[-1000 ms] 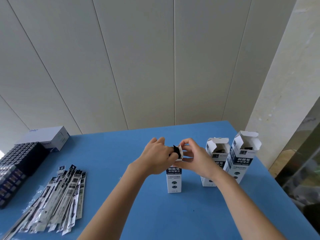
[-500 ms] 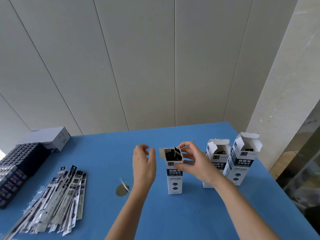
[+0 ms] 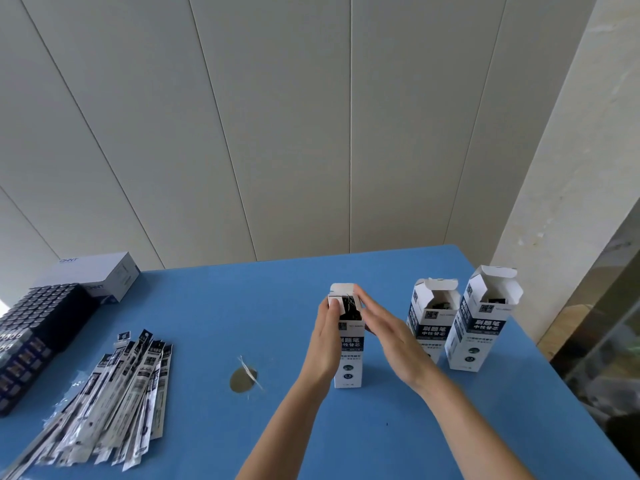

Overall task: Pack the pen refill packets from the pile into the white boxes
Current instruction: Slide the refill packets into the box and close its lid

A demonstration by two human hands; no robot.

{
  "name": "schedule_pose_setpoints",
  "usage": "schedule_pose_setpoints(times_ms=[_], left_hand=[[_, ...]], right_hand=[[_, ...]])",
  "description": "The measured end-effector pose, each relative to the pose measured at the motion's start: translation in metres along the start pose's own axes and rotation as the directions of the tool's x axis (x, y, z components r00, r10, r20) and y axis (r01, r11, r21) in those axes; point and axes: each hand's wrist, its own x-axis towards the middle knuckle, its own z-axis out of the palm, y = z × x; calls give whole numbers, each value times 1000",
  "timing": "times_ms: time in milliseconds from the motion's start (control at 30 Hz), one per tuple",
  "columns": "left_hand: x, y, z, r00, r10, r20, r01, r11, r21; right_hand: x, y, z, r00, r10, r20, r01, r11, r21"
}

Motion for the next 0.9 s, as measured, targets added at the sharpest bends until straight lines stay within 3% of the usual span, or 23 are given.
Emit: schedule_pose_setpoints(times_ms=[333, 633, 900], left_hand=[[4, -6, -2, 998, 69, 15, -67, 991, -115], [8, 0, -6, 992, 121, -38, -126, 966, -227], [0, -1, -4, 968, 250, 3, -250, 968, -35]], right_hand=[[7, -1, 16, 967, -45, -250, 44, 999, -8], [8, -1, 18, 960, -23, -279, 34, 999, 34], [4, -4, 18, 967, -34, -253, 56, 995, 80]])
